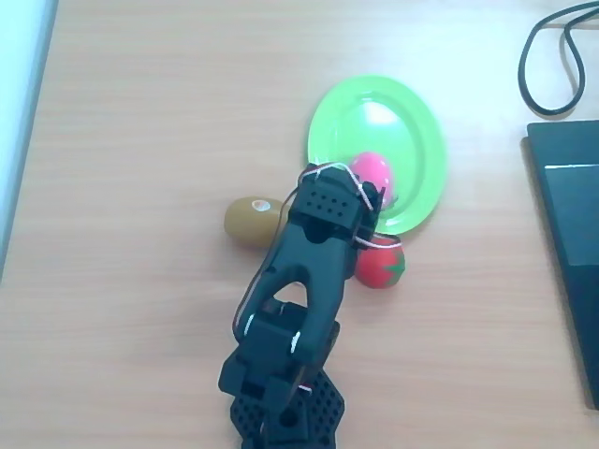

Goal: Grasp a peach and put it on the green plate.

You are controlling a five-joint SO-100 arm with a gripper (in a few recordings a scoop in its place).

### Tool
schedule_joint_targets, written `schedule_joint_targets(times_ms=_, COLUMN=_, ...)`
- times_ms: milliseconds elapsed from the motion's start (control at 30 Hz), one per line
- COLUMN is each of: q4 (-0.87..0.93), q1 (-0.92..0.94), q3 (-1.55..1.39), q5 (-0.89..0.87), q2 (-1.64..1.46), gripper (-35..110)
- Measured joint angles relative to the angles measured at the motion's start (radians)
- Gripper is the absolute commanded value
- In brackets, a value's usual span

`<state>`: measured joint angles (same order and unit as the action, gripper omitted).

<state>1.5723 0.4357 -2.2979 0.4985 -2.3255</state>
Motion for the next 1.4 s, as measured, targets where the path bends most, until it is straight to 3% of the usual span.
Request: schedule_joint_targets(times_ms=1400, q4=-0.299, q1=0.000, q3=-0.276, q5=0.101, q2=-0.014, gripper=41)
